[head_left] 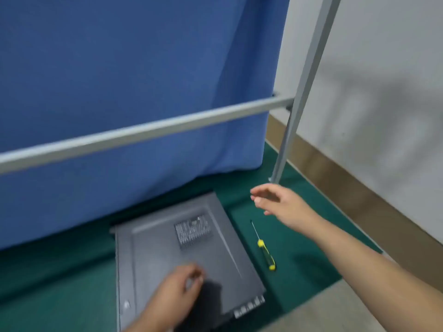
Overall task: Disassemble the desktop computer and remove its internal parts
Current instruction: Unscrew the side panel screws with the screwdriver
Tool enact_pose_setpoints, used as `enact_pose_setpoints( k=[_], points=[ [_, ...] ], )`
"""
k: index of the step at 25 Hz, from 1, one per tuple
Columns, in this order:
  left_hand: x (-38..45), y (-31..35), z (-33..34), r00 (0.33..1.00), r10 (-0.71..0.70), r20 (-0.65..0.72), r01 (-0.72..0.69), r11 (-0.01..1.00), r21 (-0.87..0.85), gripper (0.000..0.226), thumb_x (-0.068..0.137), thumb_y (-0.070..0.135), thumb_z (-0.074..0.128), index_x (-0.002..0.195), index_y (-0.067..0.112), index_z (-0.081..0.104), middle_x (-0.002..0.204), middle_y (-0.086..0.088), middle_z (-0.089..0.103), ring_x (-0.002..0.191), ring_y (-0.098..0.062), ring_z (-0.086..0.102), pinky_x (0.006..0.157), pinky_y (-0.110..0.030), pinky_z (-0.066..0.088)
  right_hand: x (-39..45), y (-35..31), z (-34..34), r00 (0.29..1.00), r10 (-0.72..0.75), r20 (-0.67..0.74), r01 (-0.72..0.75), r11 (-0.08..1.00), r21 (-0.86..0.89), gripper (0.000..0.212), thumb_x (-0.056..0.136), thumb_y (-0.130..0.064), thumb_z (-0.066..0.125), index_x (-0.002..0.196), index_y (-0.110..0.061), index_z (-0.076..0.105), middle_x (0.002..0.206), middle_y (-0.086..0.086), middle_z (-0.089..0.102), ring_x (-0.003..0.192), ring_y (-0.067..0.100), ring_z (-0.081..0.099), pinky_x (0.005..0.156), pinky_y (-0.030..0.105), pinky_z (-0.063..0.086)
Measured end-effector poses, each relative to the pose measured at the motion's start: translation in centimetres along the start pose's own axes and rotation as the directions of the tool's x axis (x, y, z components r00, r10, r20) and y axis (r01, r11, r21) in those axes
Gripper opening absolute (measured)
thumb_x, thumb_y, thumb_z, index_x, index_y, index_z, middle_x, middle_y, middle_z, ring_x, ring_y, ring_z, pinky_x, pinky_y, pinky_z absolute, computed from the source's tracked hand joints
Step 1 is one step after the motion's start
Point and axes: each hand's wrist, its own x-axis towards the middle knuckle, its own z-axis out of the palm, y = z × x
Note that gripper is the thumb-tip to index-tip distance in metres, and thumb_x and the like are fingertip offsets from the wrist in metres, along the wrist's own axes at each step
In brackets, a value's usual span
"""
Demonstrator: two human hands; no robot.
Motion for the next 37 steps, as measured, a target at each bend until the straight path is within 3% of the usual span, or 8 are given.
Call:
enact_pose_setpoints(
  k=[5, 8, 11, 18, 24, 30, 33, 37],
  points=[
    [4.4, -0.1, 4.3, 0.996, -0.055, -0.076, 0.077, 0.943, 0.325, 0.035, 0.100, 0.029, 0.061, 0.134, 0.039, 0.061, 0.146, 0.020, 0.051, 0.140, -0.012, 0.041, 0.116, -0.034, 0.031, 3.2, 16.8, 2.8, 0.844, 0.537, 0.002, -0.458, 0.721, -0.519, 0.040, 0.097, -0.033, 0.065, 0.131, -0.013, 0.057, 0.131, 0.008, 0.063, 0.118, 0.025, 0.060, 0.097, 0.029, 0.046],
    [3.8, -0.5, 7.9, 0.984, -0.116, -0.134, 0.161, 0.902, 0.400, 0.044, 0.103, 0.049, 0.046, 0.146, 0.047, 0.047, 0.162, 0.025, 0.028, 0.152, -0.012, 0.018, 0.119, -0.038, 0.015, 4.1, 21.2, 5.2, 0.810, 0.584, -0.056, -0.477, 0.600, -0.642, 0.052, 0.097, -0.045, 0.061, 0.136, -0.012, 0.049, 0.136, 0.013, 0.050, 0.125, 0.034, 0.054, 0.099, 0.039, 0.047],
    [4.2, -0.5, 9.0, 0.974, -0.100, -0.205, 0.186, 0.866, 0.463, 0.047, 0.101, 0.052, 0.037, 0.147, 0.045, 0.047, 0.163, 0.020, 0.032, 0.153, -0.016, 0.023, 0.118, -0.040, 0.015, 4.3, 23.4, 7.2, 0.807, 0.577, -0.128, -0.492, 0.538, -0.685, 0.050, 0.099, -0.042, 0.060, 0.135, -0.012, 0.044, 0.135, 0.013, 0.047, 0.125, 0.034, 0.050, 0.085, 0.042, 0.047],
    [4.0, -1.2, 9.6, 0.970, -0.043, -0.237, 0.159, 0.852, 0.498, 0.047, 0.100, 0.049, 0.042, 0.146, 0.043, 0.049, 0.162, 0.016, 0.036, 0.151, -0.021, 0.029, 0.117, -0.046, 0.026, 5.0, 24.8, 7.6, 0.801, 0.579, -0.155, -0.526, 0.555, -0.644, 0.032, 0.099, -0.019, 0.053, 0.127, -0.005, 0.045, 0.130, 0.018, 0.052, 0.118, 0.038, 0.055, 0.077, 0.038, 0.041],
    [4.1, -0.5, 9.0, 0.976, -0.060, -0.211, 0.155, 0.869, 0.469, 0.049, 0.097, 0.050, 0.041, 0.145, 0.043, 0.050, 0.162, 0.015, 0.037, 0.150, -0.019, 0.028, 0.117, -0.044, 0.022, 0.2, 20.5, 4.3, 0.893, 0.451, -0.009, -0.433, 0.852, -0.294, 0.019, 0.107, -0.024, 0.038, 0.119, -0.012, 0.048, 0.095, 0.008, 0.064, 0.082, 0.026, 0.060, 0.072, 0.039, 0.050],
    [2.8, 0.7, 7.9, 0.989, -0.093, -0.114, 0.119, 0.960, 0.252, 0.044, 0.101, 0.037, 0.056, 0.144, 0.038, 0.054, 0.162, 0.015, 0.036, 0.155, -0.015, 0.019, 0.123, -0.043, 0.017, -10.3, 13.6, 6.0, 0.936, 0.352, 0.007, -0.350, 0.926, 0.140, 0.020, 0.108, -0.031, 0.047, 0.094, -0.017, 0.052, 0.072, -0.005, 0.052, 0.061, 0.012, 0.047, 0.048, 0.025, 0.040],
    [1.1, 3.0, 9.2, 0.983, -0.139, -0.123, 0.113, 0.974, -0.197, 0.034, 0.103, 0.027, 0.059, 0.137, 0.029, 0.062, 0.142, 0.010, 0.060, 0.139, -0.014, 0.048, 0.110, -0.026, 0.038, -15.2, 12.3, 8.6, 0.912, 0.405, 0.063, -0.407, 0.877, 0.256, 0.024, 0.108, -0.032, 0.048, 0.090, -0.016, 0.050, 0.069, -0.003, 0.047, 0.054, 0.012, 0.042, 0.044, 0.022, 0.032],
    [-2.1, 6.2, 11.4, 0.933, -0.353, 0.075, 0.252, 0.487, -0.836, 0.021, 0.106, 0.021, 0.057, 0.124, 0.021, 0.068, 0.113, -0.001, 0.077, 0.106, -0.018, 0.073, 0.082, -0.026, 0.058, -21.0, 12.8, 11.9, 0.864, 0.489, 0.119, -0.502, 0.821, 0.272, 0.030, 0.107, -0.038, 0.048, 0.086, -0.017, 0.048, 0.064, -0.004, 0.045, 0.051, 0.010, 0.039, 0.042, 0.021, 0.028]
  ],
)
